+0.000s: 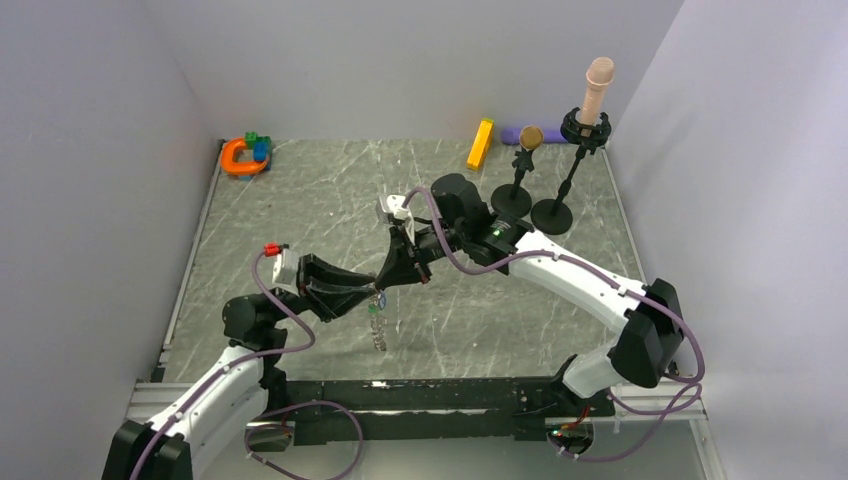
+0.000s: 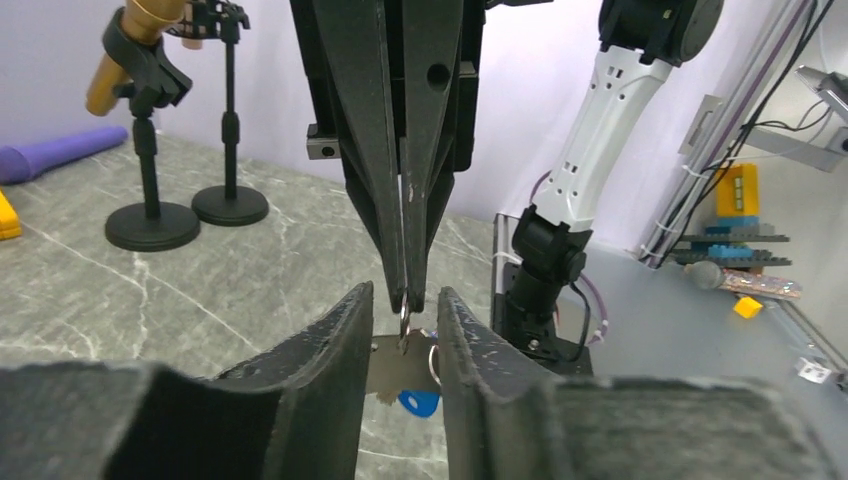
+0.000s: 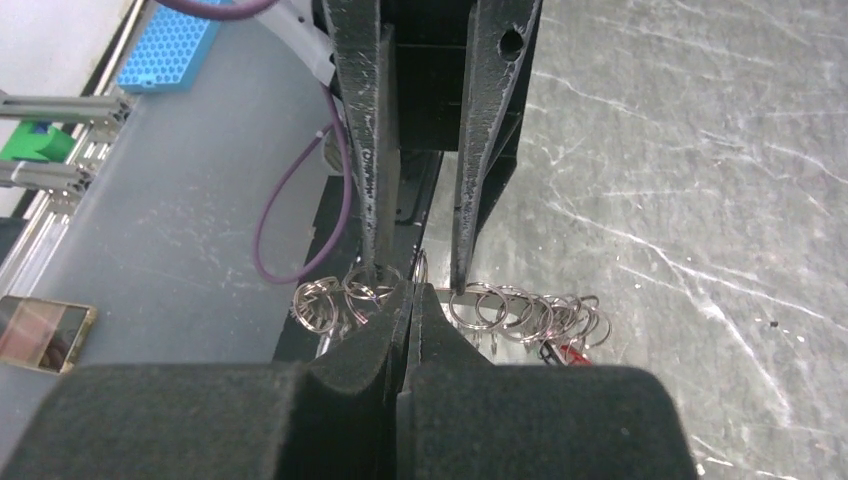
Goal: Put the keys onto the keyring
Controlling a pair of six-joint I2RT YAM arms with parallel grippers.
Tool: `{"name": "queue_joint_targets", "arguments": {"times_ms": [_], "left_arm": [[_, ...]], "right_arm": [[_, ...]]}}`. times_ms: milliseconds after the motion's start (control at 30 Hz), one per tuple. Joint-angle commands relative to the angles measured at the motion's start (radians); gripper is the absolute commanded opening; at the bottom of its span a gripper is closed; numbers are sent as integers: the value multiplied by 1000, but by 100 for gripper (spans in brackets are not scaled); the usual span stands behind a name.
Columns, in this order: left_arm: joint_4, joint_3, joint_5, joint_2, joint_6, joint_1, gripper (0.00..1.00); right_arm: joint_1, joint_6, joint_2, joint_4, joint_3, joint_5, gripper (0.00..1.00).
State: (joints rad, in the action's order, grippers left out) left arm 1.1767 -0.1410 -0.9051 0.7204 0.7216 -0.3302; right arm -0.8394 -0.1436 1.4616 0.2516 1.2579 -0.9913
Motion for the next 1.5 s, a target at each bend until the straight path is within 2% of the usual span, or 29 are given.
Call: {"name": "queue_joint_targets", "arguments": {"times_ms": [0, 100, 133, 267, 367, 467, 600, 867, 1200, 1467], "left_arm": [[-145, -75, -73, -38, -63, -2, 39], [-290, -120, -94, -71, -121, -1, 44], [-370, -141, -99, -85, -155, 0, 49], [-899, -288, -85, -162, -442, 0, 53], [-1148, -374, -80, -161, -630, 0, 52], [-1272, -429, -106, -111, -708, 0, 45], [-1298, -454, -86, -79, -789, -14, 43], [-1344, -504, 64, -42, -884, -106, 42], [-1229, -454, 205, -90, -846, -167, 37], [-1116, -424, 164, -65, -777, -189, 35]], "right_arm": [[-6, -115, 1, 106, 79, 15, 0], [-6, -163, 3, 160, 95, 43, 0], [-6, -197, 5, 188, 105, 52, 0], [-5, -330, 25, 339, 174, 92, 0], [-4, -417, 54, 447, 241, 117, 0], [-7, -521, 107, 591, 346, 142, 0], [-8, -639, 184, 784, 491, 185, 0], [-50, -752, 256, 938, 629, 291, 0], [-77, -791, 288, 975, 684, 347, 0], [-78, -747, 284, 939, 683, 316, 0]]}}
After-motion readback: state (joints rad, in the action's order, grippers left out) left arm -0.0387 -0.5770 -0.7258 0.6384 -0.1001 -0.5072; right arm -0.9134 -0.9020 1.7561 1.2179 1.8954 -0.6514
